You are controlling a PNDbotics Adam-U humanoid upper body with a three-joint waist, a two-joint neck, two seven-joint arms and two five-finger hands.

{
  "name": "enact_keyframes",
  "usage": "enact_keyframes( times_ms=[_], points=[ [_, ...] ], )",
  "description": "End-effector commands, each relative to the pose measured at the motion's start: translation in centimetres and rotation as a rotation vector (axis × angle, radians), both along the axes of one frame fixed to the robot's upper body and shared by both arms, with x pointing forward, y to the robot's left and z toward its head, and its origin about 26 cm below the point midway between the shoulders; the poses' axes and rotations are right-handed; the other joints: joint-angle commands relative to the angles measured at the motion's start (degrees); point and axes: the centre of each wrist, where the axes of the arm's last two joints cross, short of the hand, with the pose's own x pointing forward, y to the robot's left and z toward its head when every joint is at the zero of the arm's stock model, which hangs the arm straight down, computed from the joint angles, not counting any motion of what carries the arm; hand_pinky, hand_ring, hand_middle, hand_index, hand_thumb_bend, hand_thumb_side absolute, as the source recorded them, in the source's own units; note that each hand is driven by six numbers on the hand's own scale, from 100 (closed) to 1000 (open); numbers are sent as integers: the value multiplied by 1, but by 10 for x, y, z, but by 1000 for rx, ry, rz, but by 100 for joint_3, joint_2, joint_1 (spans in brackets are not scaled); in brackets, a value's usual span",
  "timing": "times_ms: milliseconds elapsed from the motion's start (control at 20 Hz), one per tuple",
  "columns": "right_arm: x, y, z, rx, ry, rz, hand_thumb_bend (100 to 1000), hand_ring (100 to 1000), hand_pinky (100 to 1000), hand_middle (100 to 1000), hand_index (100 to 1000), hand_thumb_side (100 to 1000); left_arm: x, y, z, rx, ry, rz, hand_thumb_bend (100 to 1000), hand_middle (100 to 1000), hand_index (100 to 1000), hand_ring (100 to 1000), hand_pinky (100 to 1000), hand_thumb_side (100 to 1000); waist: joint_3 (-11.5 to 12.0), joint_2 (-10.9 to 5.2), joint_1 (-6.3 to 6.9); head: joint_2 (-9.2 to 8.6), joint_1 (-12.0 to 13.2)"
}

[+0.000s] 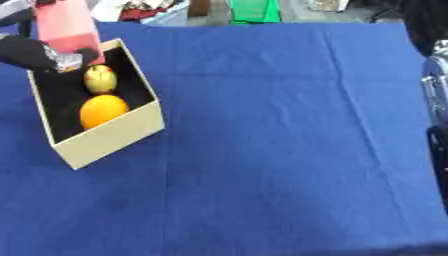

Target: Pick up objects on the table and place them in the box.

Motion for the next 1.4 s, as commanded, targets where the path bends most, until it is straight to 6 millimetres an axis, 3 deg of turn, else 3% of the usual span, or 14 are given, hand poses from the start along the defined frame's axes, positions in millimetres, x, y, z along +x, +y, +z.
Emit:
enact_keyframes(
  times_ms=[50, 100, 300, 500, 600, 1000, 1200, 1400],
  points=[
    [-5, 0, 10, -10, -37, 5, 100, 1000, 1000, 786, 990, 813, -4, 0, 9, 10, -16, -7, 293, 513, 677, 642, 400, 580, 6, -141, 0, 58, -19],
    [-5, 0, 10, -10, -37, 5, 100, 1000, 1000, 787, 990, 813, -4, 1, 8, 12, -15, -6, 433, 667, 780, 745, 527, 619, 7, -141, 0, 58, -18],
    [-5, 0, 10, -8, -39, 6, 100, 1000, 1000, 787, 990, 815, 5, 6, -12, 94, 69, 21, 618, 765, 859, 809, 608, 665, -7, -144, 3, 64, 11],
    [-5, 0, 10, -8, -39, 6, 100, 1000, 1000, 787, 990, 816, 5, 11, -11, 145, 98, 49, 910, 836, 907, 869, 694, 724, -7, -148, 2, 101, 21],
    [-5, 0, 10, -8, -39, 6, 100, 1000, 1000, 787, 990, 816, 4, 13, -9, 167, 94, 70, 989, 845, 916, 881, 703, 762, -3, -149, 3, 104, 25],
    [-5, 0, 10, -7, -39, 5, 100, 1000, 1000, 787, 991, 818, -1, 15, -2, 168, 46, 101, 984, 844, 913, 883, 693, 810, 3, -138, -6, 117, 38],
    [-5, -1, 10, -6, -40, 3, 100, 1000, 1000, 786, 991, 817, -8, 16, 7, 105, -20, 99, 958, 837, 904, 870, 659, 886, 33, -128, -7, 127, 62],
    [-5, -1, 11, -1, -42, 1, 100, 1000, 1000, 786, 992, 815, -23, 20, 24, -9, -117, 98, 871, 818, 884, 842, 587, 1000, 55, -126, -11, 116, 78]
  ],
)
